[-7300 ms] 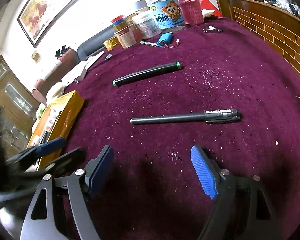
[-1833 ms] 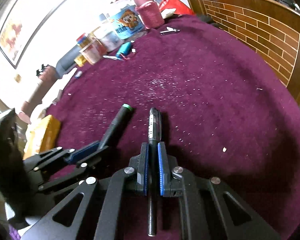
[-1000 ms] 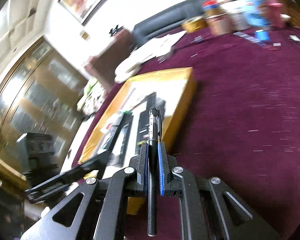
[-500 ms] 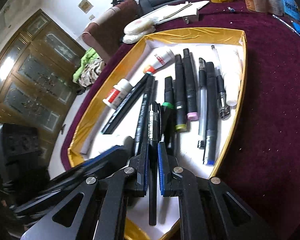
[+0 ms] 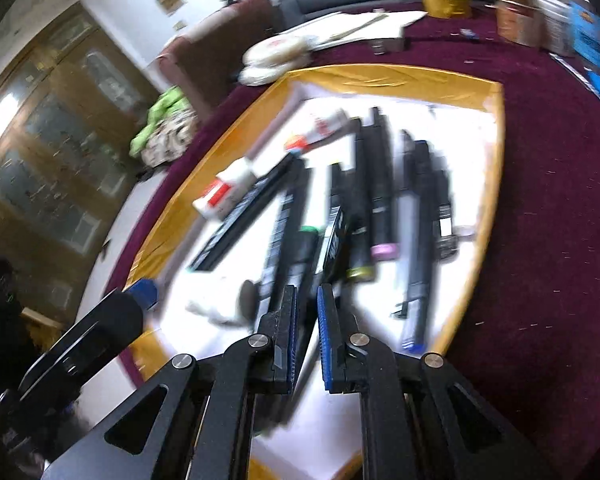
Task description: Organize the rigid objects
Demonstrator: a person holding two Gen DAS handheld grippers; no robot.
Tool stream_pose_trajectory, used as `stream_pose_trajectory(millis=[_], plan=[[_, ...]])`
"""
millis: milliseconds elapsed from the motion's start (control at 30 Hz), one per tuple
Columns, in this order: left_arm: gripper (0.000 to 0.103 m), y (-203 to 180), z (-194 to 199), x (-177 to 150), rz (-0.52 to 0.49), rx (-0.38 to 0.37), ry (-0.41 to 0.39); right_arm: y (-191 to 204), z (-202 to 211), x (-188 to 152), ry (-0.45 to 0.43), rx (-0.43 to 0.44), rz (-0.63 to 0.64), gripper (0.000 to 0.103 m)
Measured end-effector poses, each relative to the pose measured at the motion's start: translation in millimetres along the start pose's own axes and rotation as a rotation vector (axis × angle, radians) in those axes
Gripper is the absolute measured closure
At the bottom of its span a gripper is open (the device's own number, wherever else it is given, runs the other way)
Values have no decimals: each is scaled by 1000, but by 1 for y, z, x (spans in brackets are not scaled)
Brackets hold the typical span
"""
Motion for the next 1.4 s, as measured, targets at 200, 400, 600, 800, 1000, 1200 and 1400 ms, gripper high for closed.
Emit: stream_pose_trajectory(millis=[200, 400, 600, 800, 1000, 1200, 1400], plan=[[36, -5, -3, -3, -6, 31, 13, -1, 9, -1, -61, -103, 27, 88], [6, -31, 29, 1, -165, 226, -176, -20, 76, -13, -322, -229, 44, 82], [0, -82, 87, -16, -325, 271, -583, -19, 125, -50, -619, -389, 45, 14], [0, -96, 28, -1, -368, 282, -288, -22, 122, -59, -602, -419, 35, 15], [0, -98, 8, -21, -390, 415, -240, -16, 108, -71, -557, -436, 89, 15], [0, -93, 0, -25, -376, 458, -206, -9, 95, -78, -519, -444, 144, 15], [0, -90, -6, -26, -366, 473, -175, -3, 90, -81, -497, -450, 168, 15]])
Point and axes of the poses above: each gripper's, at about its wrist camera, not at the fingertips, and z roughly against the way its jaws point, y to its left, x to its top, the point moved 1 cm from there along -z, roughly the way its jaws point, and after that the axes turned 2 degrees about -y, right-handed, at the moved point
